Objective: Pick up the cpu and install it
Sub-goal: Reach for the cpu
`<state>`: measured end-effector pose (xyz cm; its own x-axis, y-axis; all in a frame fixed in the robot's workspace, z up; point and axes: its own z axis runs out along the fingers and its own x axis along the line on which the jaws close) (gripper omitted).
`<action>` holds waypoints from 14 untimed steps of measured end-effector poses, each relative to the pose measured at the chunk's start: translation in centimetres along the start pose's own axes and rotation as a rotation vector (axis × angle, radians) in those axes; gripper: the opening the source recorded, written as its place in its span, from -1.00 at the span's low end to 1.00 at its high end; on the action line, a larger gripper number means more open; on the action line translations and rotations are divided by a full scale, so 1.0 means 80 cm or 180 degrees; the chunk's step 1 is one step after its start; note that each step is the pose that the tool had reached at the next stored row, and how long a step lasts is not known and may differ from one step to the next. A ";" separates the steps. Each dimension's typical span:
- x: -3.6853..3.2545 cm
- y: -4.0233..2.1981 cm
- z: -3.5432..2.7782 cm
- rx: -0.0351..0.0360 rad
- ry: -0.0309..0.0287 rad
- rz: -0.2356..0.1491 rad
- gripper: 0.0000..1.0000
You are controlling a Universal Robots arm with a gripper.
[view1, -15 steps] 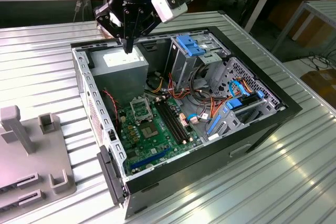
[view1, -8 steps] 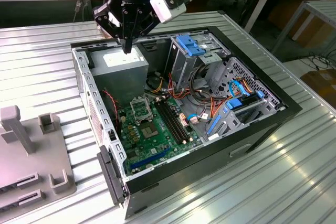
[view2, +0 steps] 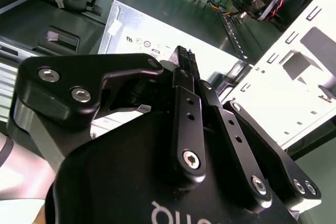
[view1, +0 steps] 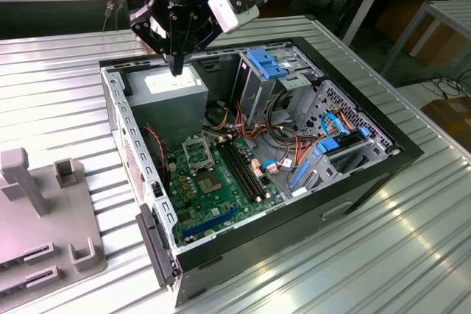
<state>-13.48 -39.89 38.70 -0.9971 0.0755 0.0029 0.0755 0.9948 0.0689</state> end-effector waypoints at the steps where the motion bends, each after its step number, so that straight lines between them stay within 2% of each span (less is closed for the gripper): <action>1: 0.0003 0.0000 0.0000 0.0000 0.0001 0.0000 -0.79; 14: 0.0042 -0.0004 0.0011 -0.0006 0.0014 0.0001 -0.79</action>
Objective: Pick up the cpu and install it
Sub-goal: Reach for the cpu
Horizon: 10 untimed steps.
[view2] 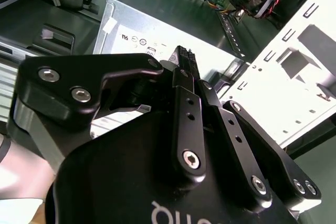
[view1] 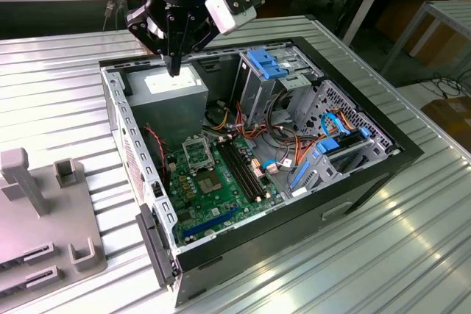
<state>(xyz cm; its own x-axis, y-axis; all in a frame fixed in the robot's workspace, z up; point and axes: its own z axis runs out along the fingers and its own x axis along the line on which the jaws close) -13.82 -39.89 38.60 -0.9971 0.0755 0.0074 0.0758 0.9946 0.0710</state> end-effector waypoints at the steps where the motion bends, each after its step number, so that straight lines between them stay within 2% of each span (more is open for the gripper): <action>1: 0.0004 0.0000 0.0001 -0.0001 0.0001 0.0000 -0.79; 10: 0.0031 -0.0003 0.0008 -0.0005 0.0011 0.0001 -0.79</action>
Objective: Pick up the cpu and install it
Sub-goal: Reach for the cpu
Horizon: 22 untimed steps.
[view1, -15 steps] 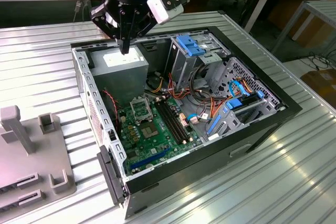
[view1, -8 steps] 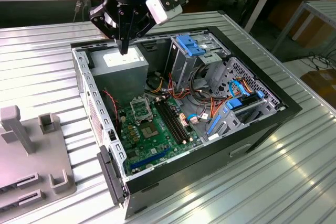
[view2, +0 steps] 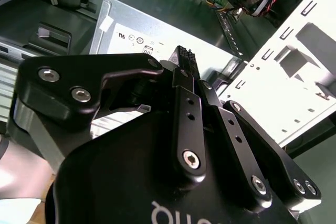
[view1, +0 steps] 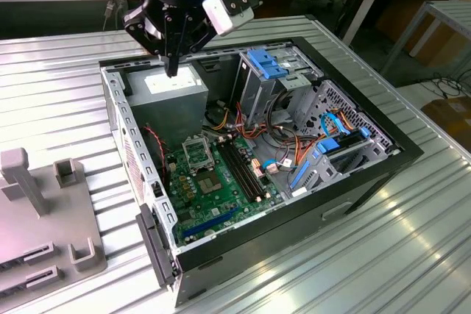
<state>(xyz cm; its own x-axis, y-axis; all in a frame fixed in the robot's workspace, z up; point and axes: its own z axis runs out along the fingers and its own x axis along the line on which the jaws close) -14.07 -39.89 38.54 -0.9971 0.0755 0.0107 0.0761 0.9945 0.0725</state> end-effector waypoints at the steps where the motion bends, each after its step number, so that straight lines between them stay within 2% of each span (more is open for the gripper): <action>1: 0.0002 0.0000 0.0001 0.0000 0.0001 0.0000 -0.79; 22: 0.0066 -0.0006 0.0020 -0.0011 0.0023 0.0002 -0.79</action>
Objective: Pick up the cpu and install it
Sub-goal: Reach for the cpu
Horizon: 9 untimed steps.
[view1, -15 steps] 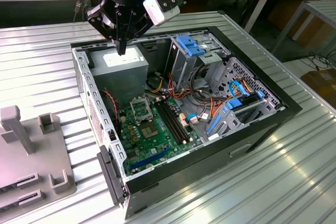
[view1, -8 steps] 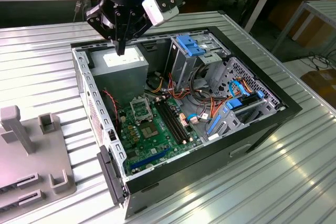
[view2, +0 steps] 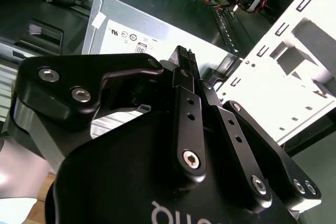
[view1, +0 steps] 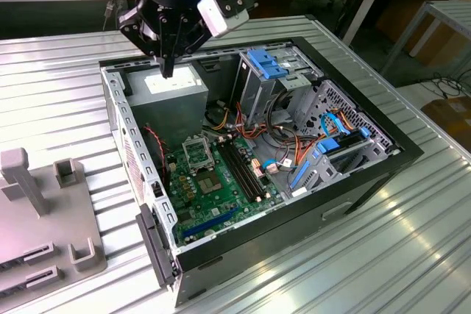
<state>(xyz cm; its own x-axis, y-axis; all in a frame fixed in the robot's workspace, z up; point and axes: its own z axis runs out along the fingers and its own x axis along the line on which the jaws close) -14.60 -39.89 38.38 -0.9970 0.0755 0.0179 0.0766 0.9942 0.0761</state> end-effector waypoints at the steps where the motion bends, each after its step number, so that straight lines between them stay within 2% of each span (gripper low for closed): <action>1: 0.0004 0.0000 0.0001 -0.0001 0.0001 0.0000 -0.79; 9: 0.0031 -0.0003 0.0007 -0.0006 0.0009 0.0000 -0.79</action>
<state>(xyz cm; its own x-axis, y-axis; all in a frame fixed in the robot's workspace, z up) -14.85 -39.89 38.33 -0.9969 0.0754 0.0205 0.0767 0.9940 0.0778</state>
